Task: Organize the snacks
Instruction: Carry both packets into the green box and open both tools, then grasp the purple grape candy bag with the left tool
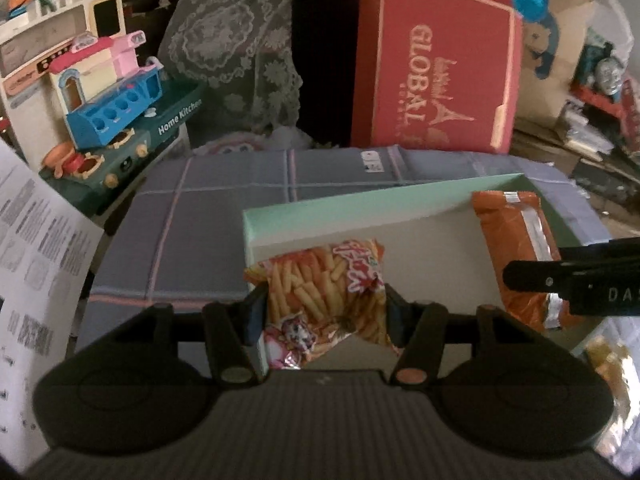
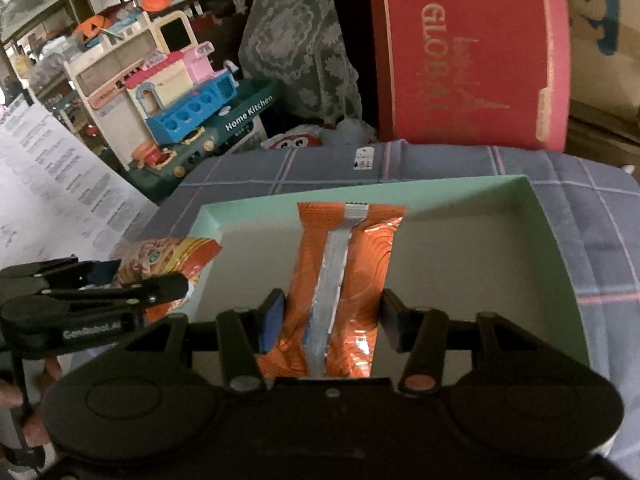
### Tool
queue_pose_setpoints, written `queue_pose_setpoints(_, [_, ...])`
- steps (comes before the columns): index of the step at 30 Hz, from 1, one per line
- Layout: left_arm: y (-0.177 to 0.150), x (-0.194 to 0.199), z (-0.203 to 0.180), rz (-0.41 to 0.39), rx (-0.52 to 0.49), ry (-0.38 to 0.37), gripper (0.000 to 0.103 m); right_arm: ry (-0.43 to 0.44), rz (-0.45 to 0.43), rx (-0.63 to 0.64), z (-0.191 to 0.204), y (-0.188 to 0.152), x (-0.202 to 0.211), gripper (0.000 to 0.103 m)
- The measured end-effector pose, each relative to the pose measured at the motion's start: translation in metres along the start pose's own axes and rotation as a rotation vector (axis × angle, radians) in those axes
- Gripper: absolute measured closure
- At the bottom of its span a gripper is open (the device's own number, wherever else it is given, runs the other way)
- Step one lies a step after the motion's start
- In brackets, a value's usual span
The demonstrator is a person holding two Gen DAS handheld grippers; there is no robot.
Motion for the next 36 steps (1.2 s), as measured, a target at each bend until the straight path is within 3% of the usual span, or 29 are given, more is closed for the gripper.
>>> queue_pose_setpoints(6, [0.021,-0.052,0.007,0.030,-0.010,0.034,0.047,-0.004,0.035,0.010,-0.001,0.015,-0.045,0.052])
queue_pose_setpoints(11, [0.026,-0.074,0.008,0.043,-0.025,0.061,0.043,-0.020,0.038,0.013,-0.008,0.021,-0.067,0.050])
queue_pose_setpoints(13, [0.027,-0.076,0.008,0.036,-0.019,0.084,0.025,-0.024,0.017,0.011,-0.009,0.024,-0.072,0.044])
queue_pose_setpoints(14, [0.028,-0.075,0.009,0.025,-0.015,0.108,0.007,-0.028,0.008,0.006,-0.010,0.025,-0.073,0.026])
queue_pose_setpoints(15, [0.029,-0.072,0.009,0.008,-0.015,0.128,0.000,-0.034,-0.001,-0.002,-0.010,0.026,-0.073,0.019])
queue_pose_setpoints(16, [0.029,-0.068,0.009,-0.007,-0.016,0.135,0.000,-0.034,-0.019,-0.007,-0.010,0.026,-0.071,0.012])
queue_pose_setpoints(21, [0.021,-0.053,0.002,0.001,-0.012,0.109,0.000,-0.027,-0.029,-0.019,-0.010,0.022,-0.056,0.008])
queue_pose_setpoints(23, [0.016,-0.044,-0.001,0.002,-0.011,0.099,0.000,-0.029,-0.031,-0.021,-0.010,0.020,-0.048,0.000])
queue_pose_setpoints(36, [-0.049,0.015,-0.021,0.036,-0.020,0.079,0.000,-0.021,-0.049,-0.032,-0.013,-0.027,0.024,0.000])
Point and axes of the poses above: each gripper's, at about its wrist camera, not at the fingertips, and x roughly against the way its jaws point, z to its left, y to its top, the point moved 6 cm from there along -x, roughly the way its jaws point, and after that the axes turned 5 degrees about -x, right-handed, at the moved point
